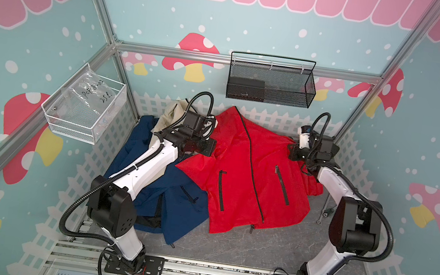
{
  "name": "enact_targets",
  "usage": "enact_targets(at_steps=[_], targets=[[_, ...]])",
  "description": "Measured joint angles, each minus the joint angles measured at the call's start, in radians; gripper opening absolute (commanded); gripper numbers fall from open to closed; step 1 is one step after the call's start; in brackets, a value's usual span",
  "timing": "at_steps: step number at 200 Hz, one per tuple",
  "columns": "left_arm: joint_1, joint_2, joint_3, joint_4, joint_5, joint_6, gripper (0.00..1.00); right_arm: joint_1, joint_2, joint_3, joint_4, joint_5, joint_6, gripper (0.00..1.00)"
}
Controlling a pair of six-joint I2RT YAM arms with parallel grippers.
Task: Unzip the jacket
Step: Pick up the jacket from the center of the board, then place the jacket at the center of the board.
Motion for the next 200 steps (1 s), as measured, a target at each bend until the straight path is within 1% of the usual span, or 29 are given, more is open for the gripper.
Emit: enact_targets(at_steps=[18,31,52,71,101,119,130,137,142,144,145,149,155,162,168,169,178,181,189,192,196,200], targets=[[-0.050,0.011,0.063,-0.004,0.004,0.011,0.00,-0.027,-0.046,0.012,-0.012,0.008,0.012,0.00],[-0.063,0.036,0.113,-0.010,-0.003,0.011,0.00,-0.043,-0.061,0.032,-0.021,0.006,0.025,0.00],[-0.051,0.090,0.171,-0.019,-0.032,0.008,0.00,-0.074,-0.061,0.083,-0.038,-0.009,0.044,0.00],[-0.036,0.156,0.220,-0.029,-0.029,0.006,0.00,-0.093,-0.049,0.134,-0.047,-0.037,0.053,0.00],[-0.032,0.280,0.317,-0.026,-0.013,-0.021,0.00,-0.093,-0.019,0.171,-0.035,-0.066,0.061,0.00],[-0.034,0.332,0.361,-0.018,-0.012,-0.037,0.00,-0.092,0.016,0.187,-0.032,-0.074,0.060,0.00],[-0.034,0.354,0.384,-0.016,-0.019,-0.047,0.08,-0.092,0.038,0.190,-0.031,-0.074,0.056,0.02],[-0.033,0.364,0.396,-0.015,-0.027,-0.054,0.13,-0.092,0.048,0.190,-0.031,-0.073,0.054,0.06],[-0.031,0.368,0.401,-0.013,-0.031,-0.056,0.19,-0.092,0.054,0.190,-0.031,-0.072,0.052,0.11],[-0.031,0.369,0.403,-0.011,-0.030,-0.062,0.21,-0.092,0.056,0.190,-0.031,-0.072,0.050,0.15],[-0.031,0.370,0.404,-0.011,-0.032,-0.066,0.23,-0.092,0.057,0.190,-0.031,-0.071,0.050,0.16],[-0.028,0.371,0.406,-0.010,-0.032,-0.062,0.31,-0.092,0.060,0.190,-0.032,-0.069,0.050,0.25],[-0.025,0.371,0.408,-0.008,-0.032,-0.065,0.40,-0.092,0.064,0.190,-0.032,-0.065,0.051,0.38],[-0.019,0.371,0.410,-0.005,-0.032,-0.073,0.50,-0.092,0.065,0.190,-0.029,-0.061,0.046,0.49],[-0.015,0.371,0.410,0.000,-0.032,-0.073,0.56,-0.092,0.065,0.190,-0.027,-0.059,0.041,0.57],[-0.013,0.370,0.410,0.002,-0.033,-0.074,0.57,-0.092,0.065,0.190,-0.027,-0.058,0.042,0.57],[-0.006,0.369,0.410,0.007,-0.034,-0.082,0.66,-0.092,0.064,0.190,-0.017,-0.055,0.032,0.67],[-0.002,0.365,0.408,0.011,-0.034,-0.076,0.68,-0.092,0.064,0.190,-0.013,-0.052,0.037,0.75],[0.008,0.352,0.388,0.028,-0.034,-0.076,0.74,-0.092,0.061,0.188,-0.009,-0.036,0.040,0.85],[0.013,0.341,0.372,0.037,-0.034,-0.084,0.81,-0.092,0.060,0.186,-0.006,-0.037,0.033,0.88],[0.018,0.327,0.352,0.049,-0.035,-0.077,0.96,-0.092,0.053,0.181,-0.005,-0.024,0.041,0.92],[0.024,0.307,0.327,0.060,-0.036,-0.082,0.99,-0.092,0.048,0.175,-0.005,-0.019,0.031,0.93]])
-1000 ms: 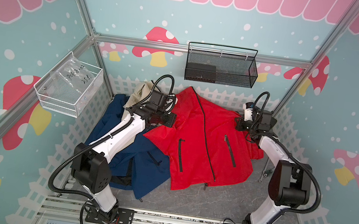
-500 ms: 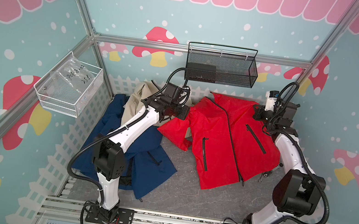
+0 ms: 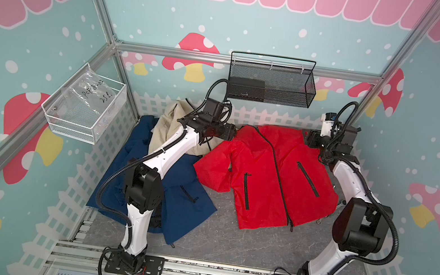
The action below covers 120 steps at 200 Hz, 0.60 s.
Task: Unzip the jacket
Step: Place the jacket at the center of the board.
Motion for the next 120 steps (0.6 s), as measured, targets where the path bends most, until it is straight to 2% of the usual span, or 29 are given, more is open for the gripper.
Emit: enact_targets(at_steps=[25,58,93,120], targets=[[0.047,-0.187,-0.223,0.091,-0.002,-0.012,0.99,-0.001,-0.088,-0.073,0.002,0.025,0.005,0.97],[0.099,-0.484,-0.492,0.218,0.004,-0.035,0.99,-0.002,-0.283,-0.222,0.019,-0.004,0.008,0.97],[0.124,-0.748,-0.776,0.348,0.005,-0.037,0.99,-0.001,-0.493,-0.460,0.070,-0.033,0.018,0.97],[0.159,-0.882,-0.981,0.442,-0.027,-0.039,0.99,-0.001,-0.587,-0.643,0.123,-0.061,0.010,0.98]])
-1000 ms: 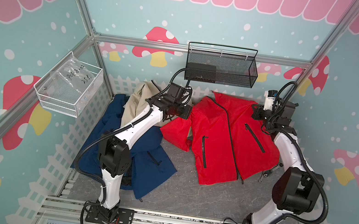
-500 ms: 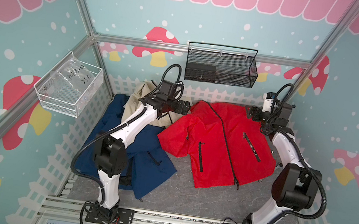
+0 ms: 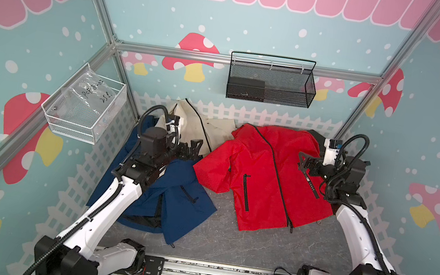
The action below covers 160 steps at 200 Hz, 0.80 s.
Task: Unzip the jacket
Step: Place the jacket at the center of the board.
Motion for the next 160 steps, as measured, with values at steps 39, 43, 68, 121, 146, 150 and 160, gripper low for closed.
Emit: enact_targets(at_steps=[39,43,68,121,146,150,160], targets=[[0.018,-0.097,-0.244,0.137,-0.137,-0.027,0.99,0.000,-0.087,-0.231,0.144,-0.045,0.000,0.98],[0.018,-0.106,-0.270,0.153,-0.155,-0.030,0.99,0.000,-0.091,-0.248,0.158,-0.047,0.000,0.98],[0.018,-0.160,-0.434,0.262,-0.270,-0.037,0.98,0.000,-0.091,-0.308,0.224,-0.042,-0.005,0.98],[0.018,-0.185,-0.621,0.417,-0.507,-0.028,0.98,0.000,-0.015,-0.435,0.411,0.028,-0.026,0.98],[0.018,-0.199,-0.689,0.506,-0.616,-0.013,0.98,0.000,0.005,-0.525,0.533,0.082,-0.037,0.98],[0.018,-0.198,-0.698,0.519,-0.631,-0.008,0.98,0.000,0.011,-0.530,0.546,0.088,-0.039,0.98],[0.018,-0.188,-0.721,0.559,-0.664,0.003,0.97,0.000,0.035,-0.539,0.582,0.105,-0.048,0.98]])
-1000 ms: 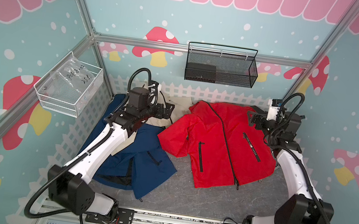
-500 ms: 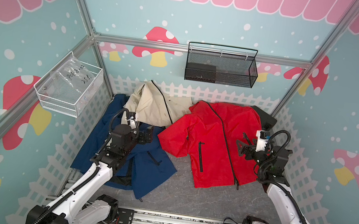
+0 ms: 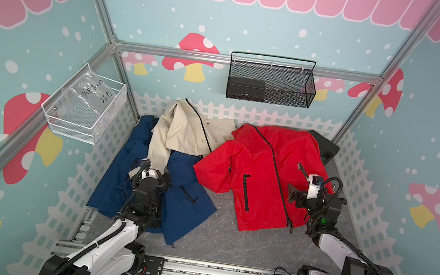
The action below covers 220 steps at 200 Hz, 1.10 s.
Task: Unzip the jacket
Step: Place the jacket at the center of the board, then reset both arms
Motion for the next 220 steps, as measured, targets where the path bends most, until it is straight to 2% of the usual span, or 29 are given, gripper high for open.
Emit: enact_targets(at_steps=[41,89,159,203,220], targets=[[0.000,0.101,-0.084,0.189,-0.031,0.068,0.97,0.000,0.085,-0.022,0.141,0.043,-0.031,0.98],[0.000,0.270,-0.082,0.417,-0.008,0.137,0.97,0.027,0.157,-0.053,0.279,0.094,-0.059,0.98],[0.019,0.594,-0.020,0.734,0.066,0.208,0.97,0.048,0.259,-0.043,0.392,0.148,-0.106,0.99],[0.052,0.666,-0.013,0.810,0.135,0.216,0.98,0.054,0.266,-0.047,0.438,0.161,-0.115,0.99],[0.055,0.663,-0.003,0.801,0.154,0.216,0.99,0.054,0.278,-0.083,0.517,0.165,-0.118,1.00]])
